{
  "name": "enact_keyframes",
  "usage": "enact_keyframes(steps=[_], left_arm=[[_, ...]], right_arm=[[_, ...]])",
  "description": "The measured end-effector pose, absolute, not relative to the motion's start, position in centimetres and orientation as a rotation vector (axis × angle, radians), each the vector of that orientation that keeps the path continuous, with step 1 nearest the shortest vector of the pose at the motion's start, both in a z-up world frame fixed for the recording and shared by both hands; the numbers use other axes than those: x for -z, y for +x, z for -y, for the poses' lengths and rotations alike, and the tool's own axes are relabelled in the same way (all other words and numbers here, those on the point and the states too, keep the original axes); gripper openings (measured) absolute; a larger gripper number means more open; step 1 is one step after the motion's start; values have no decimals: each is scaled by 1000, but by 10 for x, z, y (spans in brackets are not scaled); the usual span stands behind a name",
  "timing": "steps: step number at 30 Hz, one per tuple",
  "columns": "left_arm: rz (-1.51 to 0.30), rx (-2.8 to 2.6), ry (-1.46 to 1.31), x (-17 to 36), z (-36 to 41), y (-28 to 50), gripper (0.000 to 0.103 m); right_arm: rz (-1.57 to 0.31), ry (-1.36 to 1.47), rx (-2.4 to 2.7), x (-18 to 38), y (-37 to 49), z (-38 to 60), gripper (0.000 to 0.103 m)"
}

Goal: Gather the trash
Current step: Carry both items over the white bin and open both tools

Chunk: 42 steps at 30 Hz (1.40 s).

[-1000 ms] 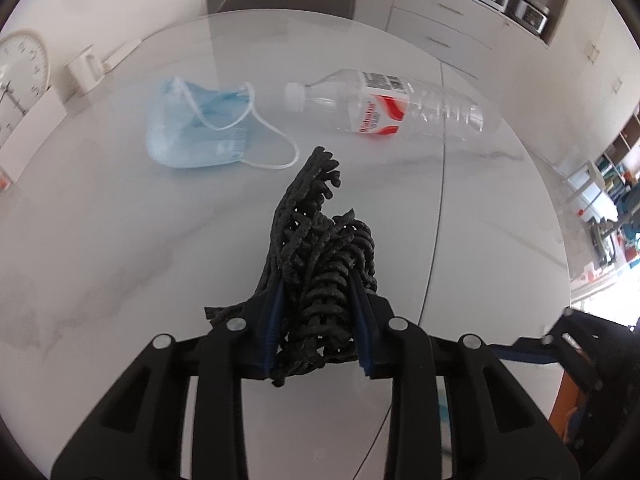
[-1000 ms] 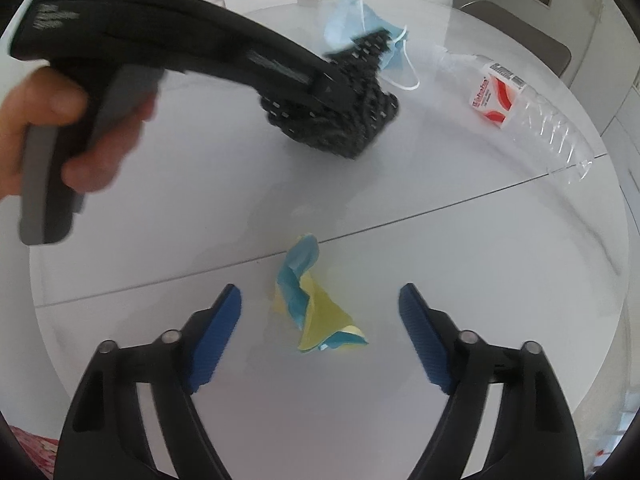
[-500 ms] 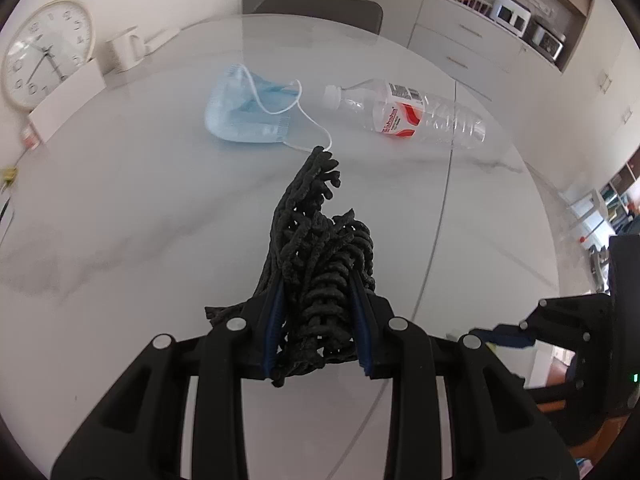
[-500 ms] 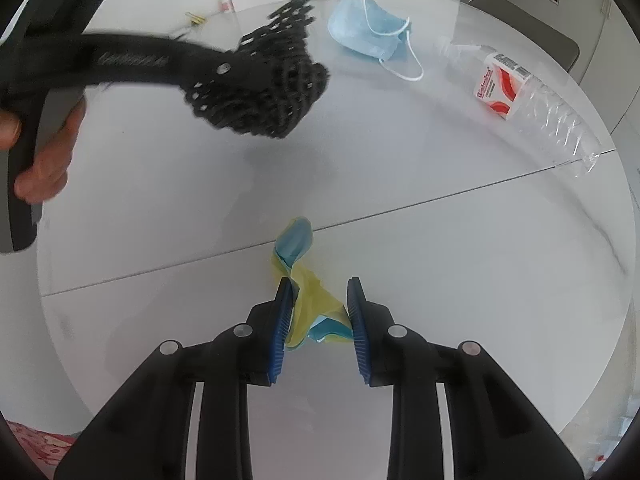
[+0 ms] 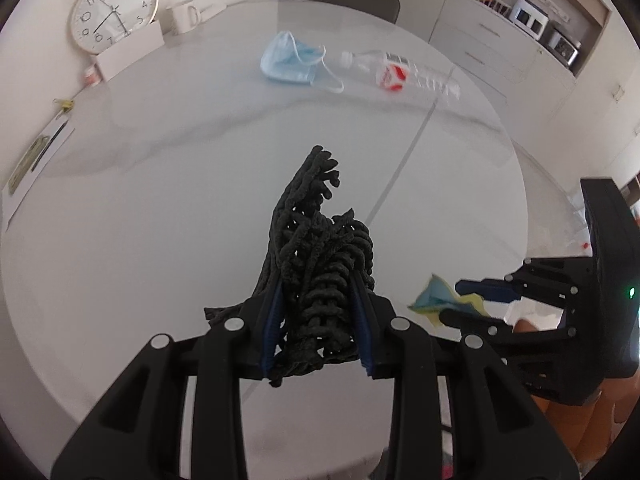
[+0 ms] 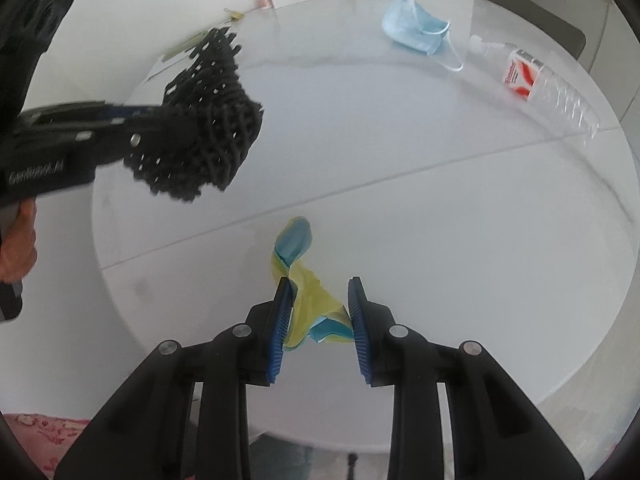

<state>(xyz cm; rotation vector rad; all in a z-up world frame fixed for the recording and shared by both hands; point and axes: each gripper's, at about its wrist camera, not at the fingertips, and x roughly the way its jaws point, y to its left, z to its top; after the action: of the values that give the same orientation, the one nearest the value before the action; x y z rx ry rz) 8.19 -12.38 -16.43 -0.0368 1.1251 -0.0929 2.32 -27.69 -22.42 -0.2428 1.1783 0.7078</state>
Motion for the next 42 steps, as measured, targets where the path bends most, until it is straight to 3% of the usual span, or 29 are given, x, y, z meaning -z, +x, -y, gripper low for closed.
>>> enact_keyframes(steps=[14, 24, 26, 31, 42], left_arm=[[-1176, 256, 45, 172, 108, -93, 35], [-1380, 334, -27, 264, 103, -169, 36], [-1409, 331, -67, 277, 101, -169, 52], [-1392, 308, -64, 278, 104, -166, 70], [-1391, 283, -65, 266, 109, -166, 73]], right_arm=[[-1202, -168, -600, 211, -126, 253, 32], [-1330, -172, -586, 255, -204, 244, 32], [-1340, -182, -595, 257, -208, 243, 32], [-1340, -191, -608, 258, -204, 244, 33], [-1327, -202, -623, 251, -213, 240, 33]])
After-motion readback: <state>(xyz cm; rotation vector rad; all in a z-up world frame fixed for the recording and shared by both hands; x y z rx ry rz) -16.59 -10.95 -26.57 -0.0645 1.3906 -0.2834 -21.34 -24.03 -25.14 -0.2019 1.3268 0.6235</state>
